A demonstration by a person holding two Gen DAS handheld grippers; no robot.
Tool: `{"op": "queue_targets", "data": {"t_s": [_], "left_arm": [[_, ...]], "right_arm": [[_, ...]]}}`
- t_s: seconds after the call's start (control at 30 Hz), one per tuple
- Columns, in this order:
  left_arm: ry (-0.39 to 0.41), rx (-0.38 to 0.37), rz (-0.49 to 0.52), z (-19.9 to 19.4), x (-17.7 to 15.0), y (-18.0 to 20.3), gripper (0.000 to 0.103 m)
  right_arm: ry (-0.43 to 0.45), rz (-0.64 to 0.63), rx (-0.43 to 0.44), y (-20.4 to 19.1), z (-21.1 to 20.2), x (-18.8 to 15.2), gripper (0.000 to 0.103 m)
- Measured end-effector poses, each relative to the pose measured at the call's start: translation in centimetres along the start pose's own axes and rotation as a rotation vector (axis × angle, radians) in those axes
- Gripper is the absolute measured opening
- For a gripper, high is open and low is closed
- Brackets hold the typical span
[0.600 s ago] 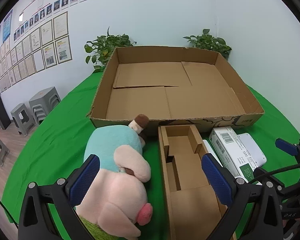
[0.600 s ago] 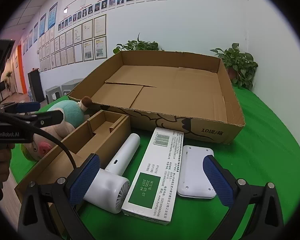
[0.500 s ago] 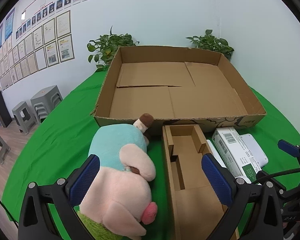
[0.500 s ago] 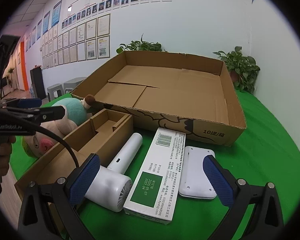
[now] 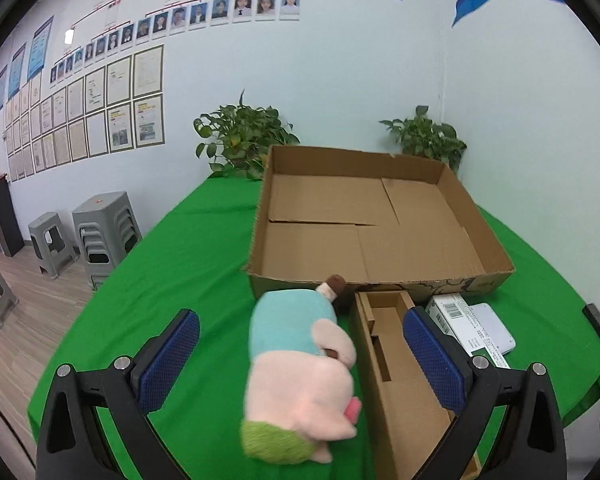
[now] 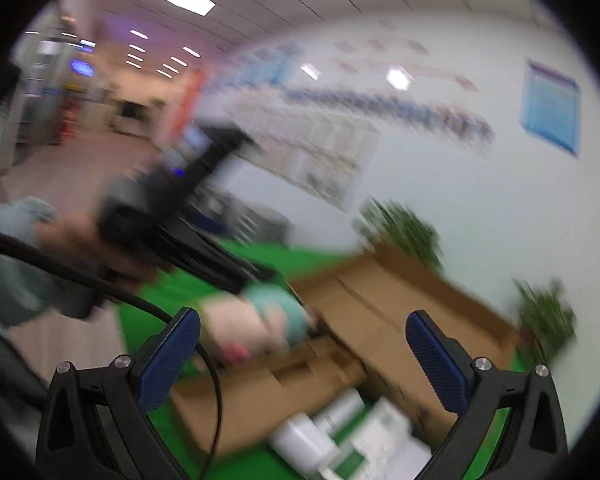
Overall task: Organize objects
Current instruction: 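Move the left tool to the plush pig and close on it, then lift the plush pig with the left tool while the right tool also grips it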
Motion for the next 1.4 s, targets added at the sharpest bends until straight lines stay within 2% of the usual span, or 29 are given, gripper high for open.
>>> {"op": "queue_targets", "data": {"t_s": [0.07, 0.1, 0.17, 0.2, 0.27, 0.33, 0.4, 0.47, 0.63, 0.73, 0.8, 0.93, 1.1, 1.23, 1.4], "left_arm": [[0.0, -0.011, -0.026, -1.1, -0.1, -1.3, 0.103], [-0.006, -0.019, -0.047, -1.4, -0.3, -2.0, 0.103], [-0.049, -0.058, -0.093, -0.9, -1.4, -3.3, 0.103], [-0.076, -0.074, -0.111, -0.3, -2.2, -3.9, 0.103], [-0.153, -0.105, -0.15, 1.7, -4.0, -5.0, 0.102], [-0.211, -0.199, -0.193, 3.4, -5.7, -5.6, 0.102], [-0.253, -0.286, -0.247, 4.8, -6.8, -6.1, 0.101], [-0.272, -0.304, -0.265, 5.6, -7.3, -6.4, 0.101], [-0.303, -0.308, -0.228, 6.5, -8.2, -6.2, 0.094], [-0.291, -0.312, -0.222, 6.9, -8.7, -6.2, 0.09], [-0.282, -0.31, -0.206, 6.5, -9.0, -6.4, 0.083], [-0.269, -0.316, -0.209, 6.7, -9.5, -6.3, 0.077], [-0.247, -0.31, -0.236, 5.7, -10.2, -6.8, 0.072], [-0.235, -0.34, -0.274, 4.9, -10.7, -7.8, 0.072], [-0.221, -0.343, -0.254, 4.5, -11.1, -8.1, 0.071]], "right_arm": [[0.113, 0.003, 0.203, -0.7, -0.9, 2.9, 0.103], [0.135, 0.02, 0.284, -0.7, -0.6, 3.4, 0.103], [0.134, 0.078, 0.426, -0.3, 1.4, 3.2, 0.103], [0.108, 0.102, 0.45, -0.6, 3.0, 2.7, 0.103], [-0.01, 0.152, 0.441, 0.4, 7.5, 0.6, 0.103], [-0.101, 0.202, 0.412, 1.7, 11.0, -1.5, 0.103], [-0.163, 0.267, 0.395, 3.3, 13.7, -3.4, 0.103], [-0.207, 0.316, 0.384, 4.2, 15.8, -4.0, 0.103], [-0.266, 0.346, 0.326, 4.7, 18.2, -6.0, 0.103], [-0.299, 0.367, 0.313, 5.1, 20.1, -6.1, 0.103], [-0.317, 0.374, 0.306, 3.7, 20.0, -6.4, 0.103], [-0.362, 0.339, 0.285, 0.6, 18.8, -7.1, 0.103], [-0.434, 0.29, 0.342, -0.7, 19.8, -7.9, 0.103], [-0.477, 0.241, 0.406, -1.8, 19.9, -8.3, 0.103], [-0.579, 0.273, 0.396, -3.4, 21.4, -9.1, 0.103]]}}
Point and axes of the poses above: each gripper's, at about its wrist camera, not at the fingertips, and z roughly the way its jaws point, y to its right, x to its top, the point moved 5 cm from there along z, roughly the way its jaws point, and after that the axes turned 9 degrees about -x, right-handed, at the moved point
